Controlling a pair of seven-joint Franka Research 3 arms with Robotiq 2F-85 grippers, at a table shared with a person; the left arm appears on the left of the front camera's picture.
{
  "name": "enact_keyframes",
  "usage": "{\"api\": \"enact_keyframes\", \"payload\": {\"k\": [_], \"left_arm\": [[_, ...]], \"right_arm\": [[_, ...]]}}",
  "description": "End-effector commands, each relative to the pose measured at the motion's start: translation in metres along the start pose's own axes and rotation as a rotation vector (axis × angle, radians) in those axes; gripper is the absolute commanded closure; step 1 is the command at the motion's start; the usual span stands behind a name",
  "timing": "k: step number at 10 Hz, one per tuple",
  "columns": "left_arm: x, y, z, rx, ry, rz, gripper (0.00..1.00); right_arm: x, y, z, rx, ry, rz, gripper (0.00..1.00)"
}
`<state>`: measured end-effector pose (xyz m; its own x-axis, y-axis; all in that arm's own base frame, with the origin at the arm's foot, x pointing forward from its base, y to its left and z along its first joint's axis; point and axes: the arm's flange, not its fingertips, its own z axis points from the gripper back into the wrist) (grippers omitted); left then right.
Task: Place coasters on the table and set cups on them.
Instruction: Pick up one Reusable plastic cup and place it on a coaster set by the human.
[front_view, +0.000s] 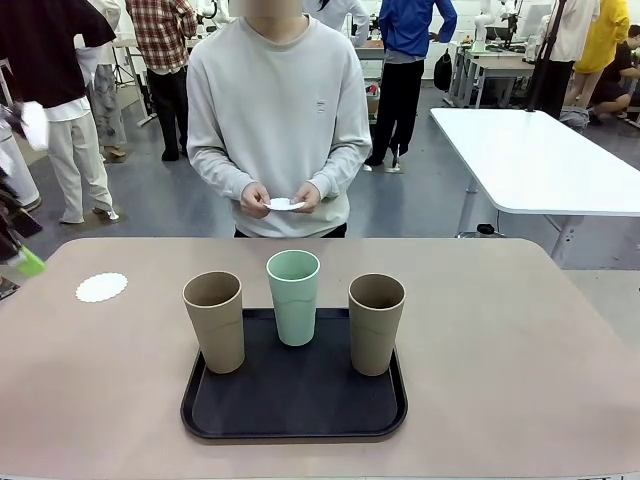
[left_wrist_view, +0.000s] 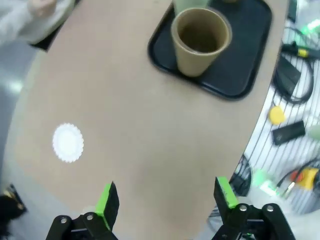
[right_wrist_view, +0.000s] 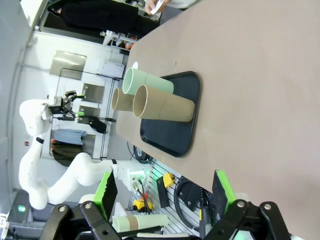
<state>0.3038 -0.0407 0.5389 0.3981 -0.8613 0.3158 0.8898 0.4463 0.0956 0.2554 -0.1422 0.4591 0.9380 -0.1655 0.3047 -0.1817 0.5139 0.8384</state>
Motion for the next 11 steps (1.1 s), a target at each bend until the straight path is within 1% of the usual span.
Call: {"api": "enact_keyframes", "payload": {"k": [1,2,3,4,5,8,9,10,11], "left_arm": [[0.014,-0.023,-0.026,0.084,0.062,-0.183,0.00],[0.022,-0.032,-0.036,0.086,0.090,-0.223,0.00],[0.031,-0.038,-0.044,0.086,0.076,-0.238,0.00],[0.036,-0.038,-0.044,0.094,0.005,-0.159,0.00],[0.040,-0.036,-0.024,0.056,0.091,-0.241,0.00],[0.040,-0.036,-0.024,0.056,0.091,-0.241,0.00],[0.044,-0.033,-0.026,0.059,0.074,-0.236,0.00],[0.041,-0.005,-0.031,0.016,-0.118,-0.227,0.00],[0.034,0.025,-0.043,-0.091,-0.301,-0.257,0.00]], "right_arm": [[0.000,-0.001,0.000,0.014,-0.002,0.003,0.00],[0.000,-0.001,0.000,0.014,-0.002,0.003,0.00],[0.000,-0.001,0.000,0.014,-0.002,0.003,0.00],[0.000,-0.001,0.000,0.014,-0.002,0.003,0.00],[0.000,-0.001,0.000,0.014,-0.002,0.003,0.00],[0.000,-0.001,0.000,0.014,-0.002,0.003,0.00],[0.000,-0.001,0.000,0.014,-0.002,0.003,0.00],[0.000,-0.001,0.000,0.014,-0.002,0.003,0.00],[0.000,-0.001,0.000,0.014,-0.002,0.003,0.00]]}}
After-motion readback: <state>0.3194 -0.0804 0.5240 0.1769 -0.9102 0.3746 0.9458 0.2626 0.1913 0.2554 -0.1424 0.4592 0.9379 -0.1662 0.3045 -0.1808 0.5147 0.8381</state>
